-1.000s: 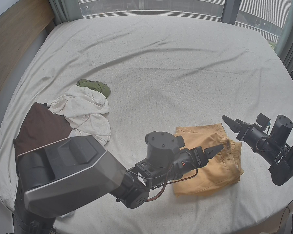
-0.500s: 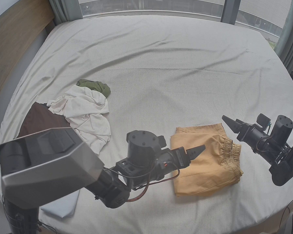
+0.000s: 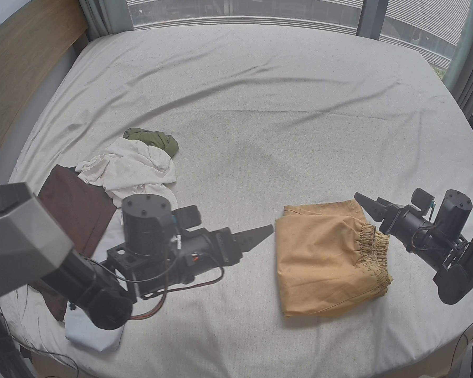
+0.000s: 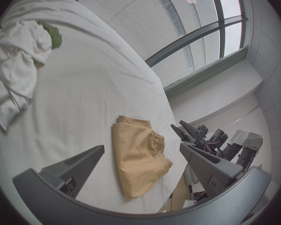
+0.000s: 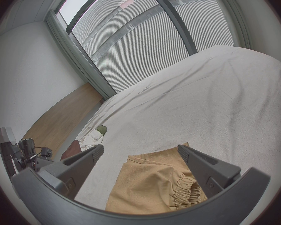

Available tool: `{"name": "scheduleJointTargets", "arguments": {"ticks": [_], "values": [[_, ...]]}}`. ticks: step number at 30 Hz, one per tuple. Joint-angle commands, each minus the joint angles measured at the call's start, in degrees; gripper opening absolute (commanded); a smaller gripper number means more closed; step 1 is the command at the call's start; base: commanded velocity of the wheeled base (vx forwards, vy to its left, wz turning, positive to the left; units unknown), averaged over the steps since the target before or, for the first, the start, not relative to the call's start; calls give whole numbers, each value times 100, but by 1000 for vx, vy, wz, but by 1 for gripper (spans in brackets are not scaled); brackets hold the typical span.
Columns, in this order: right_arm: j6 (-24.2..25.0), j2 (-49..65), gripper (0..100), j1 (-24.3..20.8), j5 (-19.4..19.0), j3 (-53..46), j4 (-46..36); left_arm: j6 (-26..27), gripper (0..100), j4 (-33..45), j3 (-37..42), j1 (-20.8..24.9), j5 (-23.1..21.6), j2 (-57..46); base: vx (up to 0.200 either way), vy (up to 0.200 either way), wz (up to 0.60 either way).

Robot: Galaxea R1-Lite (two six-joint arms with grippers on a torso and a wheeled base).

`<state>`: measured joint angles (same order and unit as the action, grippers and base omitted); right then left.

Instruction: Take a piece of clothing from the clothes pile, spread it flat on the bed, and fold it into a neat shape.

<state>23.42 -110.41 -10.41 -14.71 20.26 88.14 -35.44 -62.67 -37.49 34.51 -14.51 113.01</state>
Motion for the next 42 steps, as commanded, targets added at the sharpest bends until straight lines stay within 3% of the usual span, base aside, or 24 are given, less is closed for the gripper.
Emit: {"name": "scheduleJointTargets", "arguments": {"ticks": [1, 5, 6, 11, 22, 24, 30, 32, 42], "values": [[-4, -7, 100, -128, 4, -92, 2, 371, 100, -35, 760, -647, -298, -991, 0, 0, 0], [5, -16, 100, -172, 4, -119, 2, 723, 100, -52, 1129, -937, -421, -1184, 0, 0, 0], [5, -42, 100, -198, 4, -145, 2, 1083, 100, -219, 1516, -1228, -676, -1325, 0, 0, 0], [-4, -60, 100, -198, 4, -198, 2, 1267, 100, -1010, 2008, -1562, -940, -1264, 0, 0, 0], [-39, -68, 100, -22, 4, -409, -42, 3491, 100, -1274, 2659, -2027, -975, -763, 0, 0, 0], [-48, -86, 100, 4, 4, -409, -42, 3614, 100, -1344, 2668, -2036, -975, -666, 0, 0, 0], [-312, -139, 100, 303, -5, -479, -51, 4238, 100, -2706, 3195, -2300, -1133, 187, 0, 0, 0], [-399, -165, 100, 399, -5, -558, -51, 4581, 100, -2636, 3248, -2432, -1309, 248, 0, 0, 0], [-1094, -807, 100, 804, -5, -971, -42, 4642, 100, -2627, 3292, -2440, -1423, 248, 0, 0, 0]]}}
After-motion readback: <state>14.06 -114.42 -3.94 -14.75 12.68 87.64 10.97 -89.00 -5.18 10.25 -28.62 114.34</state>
